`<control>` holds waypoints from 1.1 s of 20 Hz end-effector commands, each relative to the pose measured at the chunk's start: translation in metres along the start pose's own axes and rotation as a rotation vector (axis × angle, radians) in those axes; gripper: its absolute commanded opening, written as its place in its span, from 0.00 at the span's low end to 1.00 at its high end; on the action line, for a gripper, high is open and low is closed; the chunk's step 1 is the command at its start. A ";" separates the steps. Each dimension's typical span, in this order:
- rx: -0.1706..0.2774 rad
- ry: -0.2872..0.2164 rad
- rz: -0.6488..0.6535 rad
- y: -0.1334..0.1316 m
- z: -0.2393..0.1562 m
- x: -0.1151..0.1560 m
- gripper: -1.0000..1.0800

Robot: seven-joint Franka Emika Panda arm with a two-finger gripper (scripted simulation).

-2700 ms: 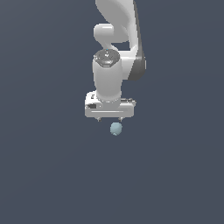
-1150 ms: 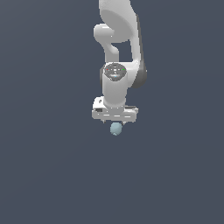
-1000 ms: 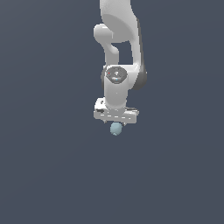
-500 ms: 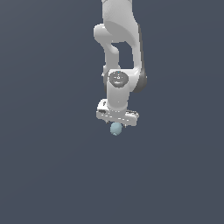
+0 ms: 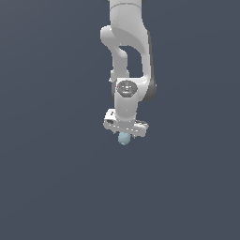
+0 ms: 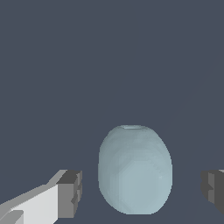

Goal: Pick up the object and move it to a goal position.

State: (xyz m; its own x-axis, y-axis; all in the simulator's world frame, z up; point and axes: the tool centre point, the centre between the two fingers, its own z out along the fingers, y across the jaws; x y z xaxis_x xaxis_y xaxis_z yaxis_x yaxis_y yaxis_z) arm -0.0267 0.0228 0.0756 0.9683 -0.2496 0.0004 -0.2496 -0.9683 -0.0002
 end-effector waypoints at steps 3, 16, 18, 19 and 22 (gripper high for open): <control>0.000 -0.001 0.002 0.000 0.022 -0.001 0.96; 0.000 0.000 0.003 0.000 0.036 0.000 0.00; 0.000 0.000 0.003 0.000 0.036 0.000 0.00; 0.000 0.000 0.003 0.000 0.036 0.000 0.00; 0.000 0.000 0.003 -0.001 0.035 0.000 0.00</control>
State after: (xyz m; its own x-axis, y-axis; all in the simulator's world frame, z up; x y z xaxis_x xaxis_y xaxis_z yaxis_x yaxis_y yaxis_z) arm -0.0267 0.0232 0.0404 0.9676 -0.2525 0.0008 -0.2525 -0.9676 -0.0005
